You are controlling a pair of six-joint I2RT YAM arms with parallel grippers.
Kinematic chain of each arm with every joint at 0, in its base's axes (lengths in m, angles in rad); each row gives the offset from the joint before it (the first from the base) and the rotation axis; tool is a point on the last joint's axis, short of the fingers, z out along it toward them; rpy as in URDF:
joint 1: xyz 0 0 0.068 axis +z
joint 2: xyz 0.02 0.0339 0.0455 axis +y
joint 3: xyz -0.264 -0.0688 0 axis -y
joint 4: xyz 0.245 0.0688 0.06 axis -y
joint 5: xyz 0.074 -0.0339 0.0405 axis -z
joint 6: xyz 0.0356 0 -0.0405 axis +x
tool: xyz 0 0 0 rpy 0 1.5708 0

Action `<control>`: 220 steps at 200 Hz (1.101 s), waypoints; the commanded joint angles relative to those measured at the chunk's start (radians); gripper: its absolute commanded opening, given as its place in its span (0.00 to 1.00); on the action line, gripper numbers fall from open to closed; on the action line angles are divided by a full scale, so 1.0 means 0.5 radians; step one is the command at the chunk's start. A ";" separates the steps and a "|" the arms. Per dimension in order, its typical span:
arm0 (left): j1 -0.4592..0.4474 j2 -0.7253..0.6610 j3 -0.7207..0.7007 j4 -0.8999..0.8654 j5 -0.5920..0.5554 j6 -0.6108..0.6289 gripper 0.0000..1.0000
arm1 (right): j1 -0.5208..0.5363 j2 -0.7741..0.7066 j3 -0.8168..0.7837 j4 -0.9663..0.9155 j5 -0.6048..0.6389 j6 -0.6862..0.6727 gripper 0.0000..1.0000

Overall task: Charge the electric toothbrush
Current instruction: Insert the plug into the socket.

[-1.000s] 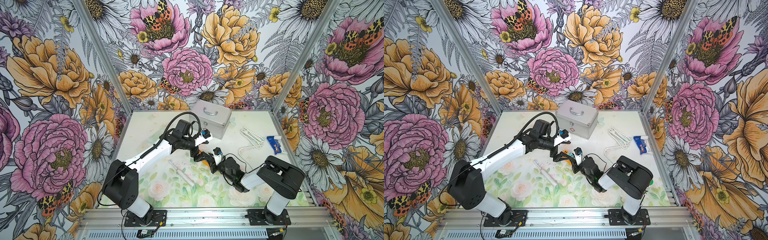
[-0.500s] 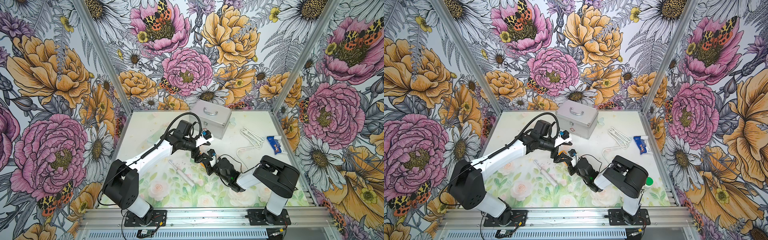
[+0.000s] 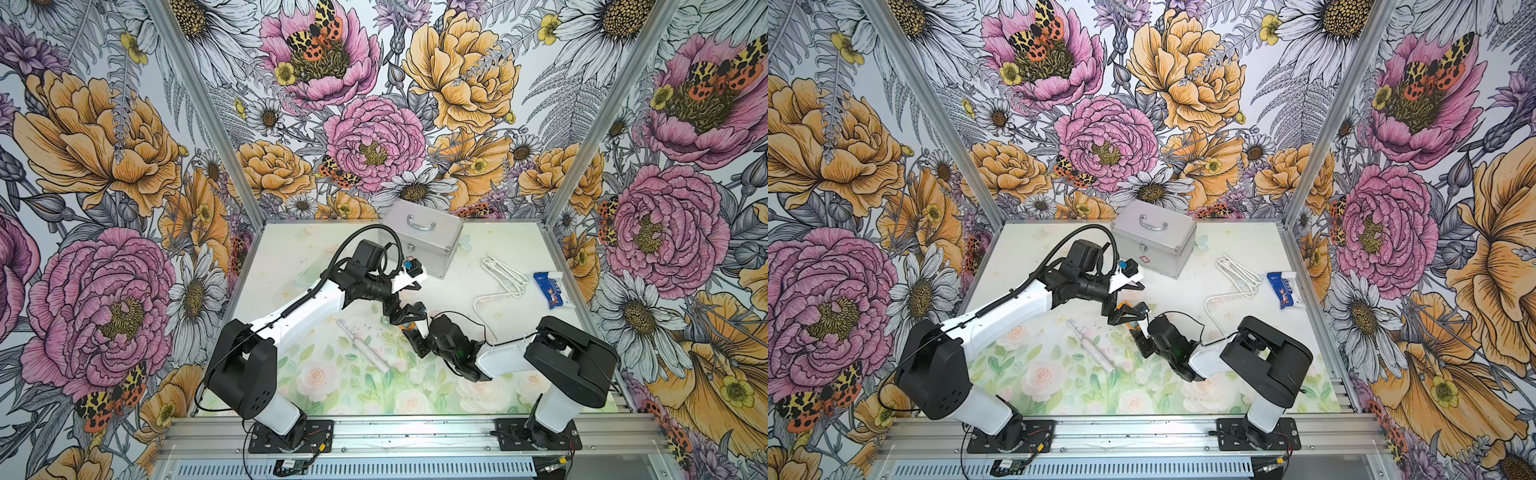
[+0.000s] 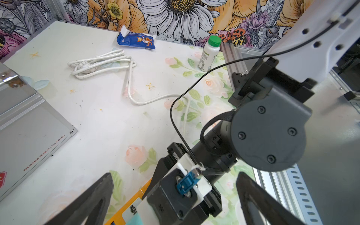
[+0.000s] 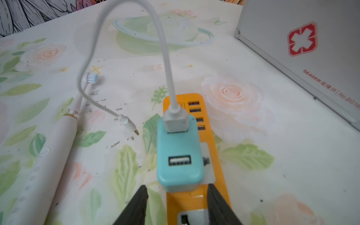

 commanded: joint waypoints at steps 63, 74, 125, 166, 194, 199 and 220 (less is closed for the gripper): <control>0.193 -0.109 0.001 0.379 -0.619 -1.114 0.99 | -0.007 -0.837 0.054 -1.063 0.211 0.027 0.61; 0.227 -0.170 -0.096 0.453 -0.798 -1.213 0.99 | -0.007 -0.905 0.077 -1.155 0.235 0.049 0.60; 0.247 -0.426 -0.422 0.332 -1.105 -1.486 0.99 | -0.080 -1.100 0.174 -1.396 0.330 0.166 0.59; -0.048 -0.627 -0.532 0.089 -1.649 -1.291 0.94 | -0.110 -1.091 0.232 -1.439 0.284 0.123 0.58; -0.135 -0.654 -0.537 -0.120 -1.798 -1.181 0.85 | -0.131 -1.074 0.230 -1.437 0.256 0.121 0.57; -0.141 -0.660 -0.541 -0.143 -1.811 -1.164 0.85 | -0.134 -1.073 0.229 -1.437 0.252 0.119 0.57; -0.155 -0.685 -0.601 -0.158 -1.778 -1.055 0.82 | -0.143 -1.056 0.225 -1.436 0.241 0.110 0.56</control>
